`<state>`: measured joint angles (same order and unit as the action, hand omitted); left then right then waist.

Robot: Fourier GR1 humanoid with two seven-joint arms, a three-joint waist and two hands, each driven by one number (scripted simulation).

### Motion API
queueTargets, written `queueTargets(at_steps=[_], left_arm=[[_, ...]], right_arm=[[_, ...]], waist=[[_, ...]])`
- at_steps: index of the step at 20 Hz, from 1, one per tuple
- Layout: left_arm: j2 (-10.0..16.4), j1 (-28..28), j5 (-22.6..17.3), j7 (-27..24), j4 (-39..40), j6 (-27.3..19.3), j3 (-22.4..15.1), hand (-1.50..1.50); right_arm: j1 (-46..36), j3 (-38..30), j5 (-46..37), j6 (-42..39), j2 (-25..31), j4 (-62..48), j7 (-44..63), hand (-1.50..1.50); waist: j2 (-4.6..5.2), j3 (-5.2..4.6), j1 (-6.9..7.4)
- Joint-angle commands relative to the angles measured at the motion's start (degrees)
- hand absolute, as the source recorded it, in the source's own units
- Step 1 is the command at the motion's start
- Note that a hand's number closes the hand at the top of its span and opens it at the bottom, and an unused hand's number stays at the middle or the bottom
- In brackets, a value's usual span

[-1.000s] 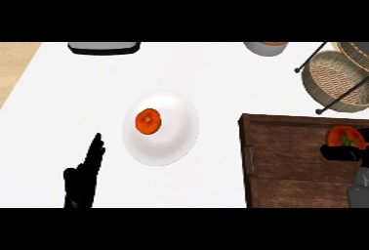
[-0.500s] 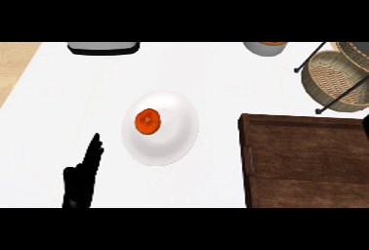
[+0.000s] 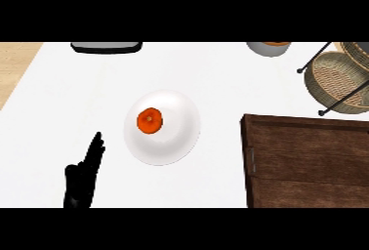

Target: Pick the tomato from the tray and place it in the tiered basket

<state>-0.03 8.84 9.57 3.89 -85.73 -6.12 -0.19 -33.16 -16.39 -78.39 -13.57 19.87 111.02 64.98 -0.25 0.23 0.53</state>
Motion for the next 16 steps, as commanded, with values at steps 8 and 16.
queueTargets(at_steps=[8, 16], left_arm=[[0.8, -2.3, 0.3, -0.2, 1.1, -0.4, -0.8, 0.0], [0.5, -1.7, 0.6, -2.5, 2.5, -0.7, 0.1, 0.0]], right_arm=[[-14.3, -11.9, -0.2, 1.7, 5.6, -25.1, -0.5, 1.5], [-16.3, -15.1, 4.5, 8.8, 10.8, -41.9, -9.9, 1.5]], waist=[[0.5, -0.23, 0.32], [0.39, -0.23, 0.08]])
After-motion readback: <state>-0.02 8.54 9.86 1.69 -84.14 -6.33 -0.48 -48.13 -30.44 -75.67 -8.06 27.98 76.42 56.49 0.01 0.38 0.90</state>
